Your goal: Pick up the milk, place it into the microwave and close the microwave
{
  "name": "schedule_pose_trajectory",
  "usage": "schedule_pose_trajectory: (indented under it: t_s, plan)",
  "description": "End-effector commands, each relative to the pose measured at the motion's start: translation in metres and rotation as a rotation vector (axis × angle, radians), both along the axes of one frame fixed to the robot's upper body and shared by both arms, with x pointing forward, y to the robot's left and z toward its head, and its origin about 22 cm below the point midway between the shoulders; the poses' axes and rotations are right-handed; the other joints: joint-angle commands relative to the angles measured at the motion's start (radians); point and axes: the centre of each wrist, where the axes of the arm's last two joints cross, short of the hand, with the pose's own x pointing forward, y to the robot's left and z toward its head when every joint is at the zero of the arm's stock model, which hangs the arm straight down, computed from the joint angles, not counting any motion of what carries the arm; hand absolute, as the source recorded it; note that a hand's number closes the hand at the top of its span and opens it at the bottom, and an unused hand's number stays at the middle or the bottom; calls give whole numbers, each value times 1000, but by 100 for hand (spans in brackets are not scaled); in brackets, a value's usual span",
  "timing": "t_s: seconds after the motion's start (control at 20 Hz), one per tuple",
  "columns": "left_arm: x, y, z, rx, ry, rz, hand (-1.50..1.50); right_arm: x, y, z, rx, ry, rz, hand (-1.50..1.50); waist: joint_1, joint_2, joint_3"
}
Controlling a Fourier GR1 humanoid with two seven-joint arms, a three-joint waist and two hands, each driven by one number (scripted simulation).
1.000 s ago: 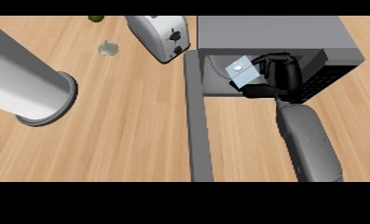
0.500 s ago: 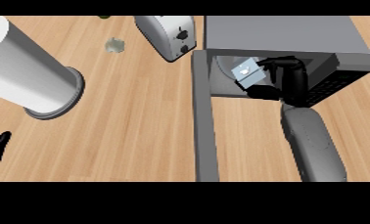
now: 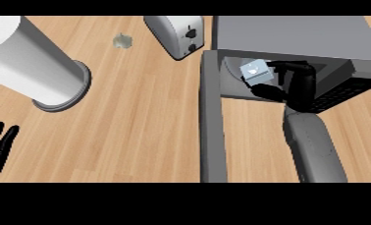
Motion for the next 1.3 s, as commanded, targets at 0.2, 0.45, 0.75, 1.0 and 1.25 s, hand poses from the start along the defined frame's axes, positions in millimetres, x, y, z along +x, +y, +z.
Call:
schedule_pose_trajectory:
  t_s: [0.2, 0.45, 0.75, 1.0, 1.25]
  plan:
    - [6, -2, 10, 69, -17, -16, -150, 26, -14, 11, -163, 85, -215, -150, 87, 70, -9]
    - [15, -7, 6, 70, -5, -25, -150, 18, -11, -2, -195, 78, -248, -150, 91, 83, -7]
    - [21, -11, 6, 73, -13, -60, -150, 9, 0, -14, -117, 148, -179, -150, 116, 85, -6]
    - [25, -16, 5, 73, -12, -85, -150, 6, 9, -18, -71, 176, -125, -150, 128, 81, -6]
    - [32, -23, 5, 84, -11, -104, -150, 11, 10, -20, -57, 222, -94, -150, 106, 76, -6]
